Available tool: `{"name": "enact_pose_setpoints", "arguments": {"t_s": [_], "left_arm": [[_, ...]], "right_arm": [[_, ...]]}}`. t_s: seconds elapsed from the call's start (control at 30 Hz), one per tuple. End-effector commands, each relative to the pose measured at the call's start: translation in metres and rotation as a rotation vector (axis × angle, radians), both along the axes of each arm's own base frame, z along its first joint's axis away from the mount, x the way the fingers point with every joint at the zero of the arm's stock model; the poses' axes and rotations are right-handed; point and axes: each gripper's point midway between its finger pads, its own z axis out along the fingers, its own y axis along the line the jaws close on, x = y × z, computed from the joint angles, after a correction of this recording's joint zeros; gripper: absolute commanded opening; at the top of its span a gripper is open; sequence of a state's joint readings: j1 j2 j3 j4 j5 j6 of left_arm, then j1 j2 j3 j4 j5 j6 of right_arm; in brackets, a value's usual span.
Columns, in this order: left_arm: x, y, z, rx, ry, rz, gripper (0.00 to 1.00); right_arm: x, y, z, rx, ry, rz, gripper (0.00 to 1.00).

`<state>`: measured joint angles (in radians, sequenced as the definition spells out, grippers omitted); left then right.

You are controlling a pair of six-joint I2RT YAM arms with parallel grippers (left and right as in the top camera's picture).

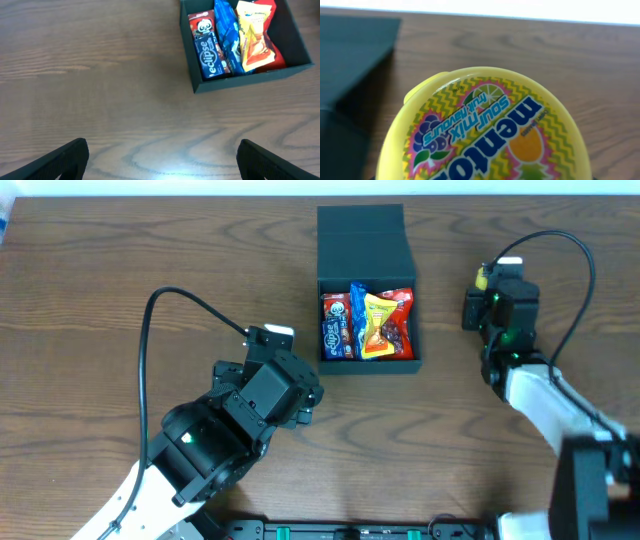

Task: Pack container
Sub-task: 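Lift the Mentos bottle and carry it left over the black box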

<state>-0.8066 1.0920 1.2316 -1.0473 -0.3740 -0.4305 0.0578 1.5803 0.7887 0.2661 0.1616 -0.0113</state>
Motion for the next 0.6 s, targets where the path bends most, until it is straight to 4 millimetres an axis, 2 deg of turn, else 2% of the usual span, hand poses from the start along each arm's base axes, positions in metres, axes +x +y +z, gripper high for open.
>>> {"name": "enact_pose_setpoints", "arguments": {"t_s": [0.0, 0.17, 0.23, 0.37, 0.5, 0.57], "left_arm": [[0.002, 0.004, 0.001, 0.005, -0.008, 0.021, 0.96], [0.002, 0.004, 0.001, 0.005, -0.008, 0.021, 0.95], [0.002, 0.004, 0.001, 0.005, -0.008, 0.021, 0.95], [0.002, 0.004, 0.001, 0.005, -0.008, 0.021, 0.95], [0.002, 0.004, 0.001, 0.005, -0.008, 0.021, 0.95], [0.002, 0.004, 0.001, 0.005, -0.008, 0.021, 0.95]], "right_arm": [[-0.008, 0.017, 0.038, 0.002, -0.061, 0.038, 0.02], [-0.037, 0.05, 0.063, 0.003, -0.049, 0.122, 0.01], [-0.055, 0.072, 0.072, 0.039, -0.034, 0.163, 0.02], [-0.074, 0.097, 0.073, 0.158, 0.021, 0.164, 0.02], [-0.093, 0.112, 0.064, 0.309, 0.165, 0.076, 0.01], [-0.098, 0.124, 0.066, 0.351, 0.218, 0.094, 0.01]]}}
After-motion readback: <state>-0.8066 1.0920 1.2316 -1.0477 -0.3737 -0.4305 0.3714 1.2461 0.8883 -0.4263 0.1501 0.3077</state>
